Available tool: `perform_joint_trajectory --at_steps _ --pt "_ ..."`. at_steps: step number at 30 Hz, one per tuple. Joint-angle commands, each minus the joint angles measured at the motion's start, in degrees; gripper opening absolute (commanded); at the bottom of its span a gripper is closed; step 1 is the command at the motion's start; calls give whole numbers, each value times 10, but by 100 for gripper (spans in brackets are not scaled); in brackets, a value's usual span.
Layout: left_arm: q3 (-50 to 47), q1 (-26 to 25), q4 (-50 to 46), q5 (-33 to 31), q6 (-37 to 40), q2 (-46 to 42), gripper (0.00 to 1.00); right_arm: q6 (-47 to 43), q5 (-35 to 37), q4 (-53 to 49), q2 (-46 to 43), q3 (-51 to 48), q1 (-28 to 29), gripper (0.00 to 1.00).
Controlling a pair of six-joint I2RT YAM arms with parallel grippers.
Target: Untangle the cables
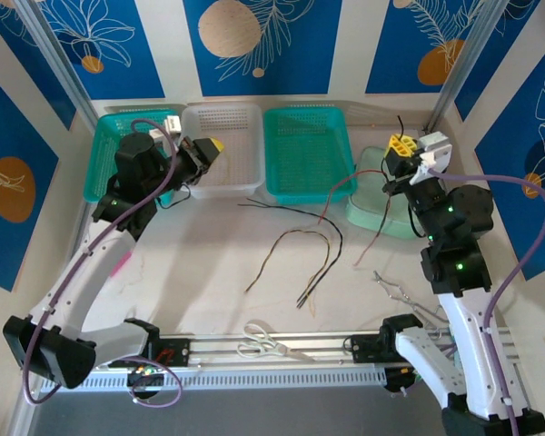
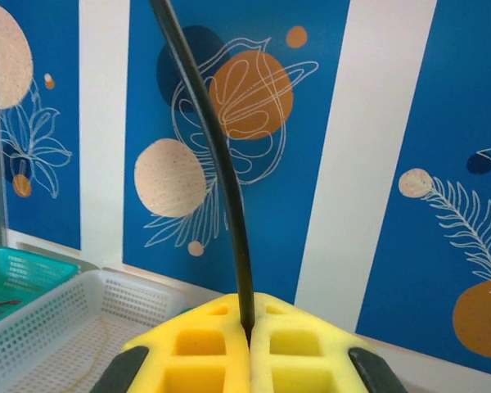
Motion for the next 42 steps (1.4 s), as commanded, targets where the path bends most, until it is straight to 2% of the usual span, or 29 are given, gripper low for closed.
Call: perform_joint_trajectory --at_steps 1,7,9,15,21,26,32,34,36,38,39,42 --pt "19 -10 29 51 25 22 29 35 -76 -34 -1 33 -5 0" --pt "84 -97 -1 68 134 66 57 51 -149 -31 11 30 3 0" --pt "97 -125 -12 65 172 79 61 57 -163 -31 18 32 9 0" --pt "113 -194 -9 76 217 117 64 54 -164 -32 42 43 56 0" --pt "129 -249 16 98 214 157 65 31 -138 -36 59 52 100 0" --pt "155 -266 -43 79 231 183 62 26 -123 -35 60 51 106 0" --pt "157 -285 -33 106 231 194 61 17 -120 -40 62 52 105 0" --pt "157 -292 -28 118 230 198 53 15 -120 -39 62 52 105 0" --pt "157 -296 -32 118 228 199 34 14 -118 -41 62 52 105 0" --pt "153 -296 -44 98 230 195 9 13 -115 -43 61 52 104 0" --pt "151 -296 -52 82 235 190 0 13 -112 -44 59 52 103 0" --pt "151 -295 -82 38 254 175 0 10 -97 -49 54 52 102 0"
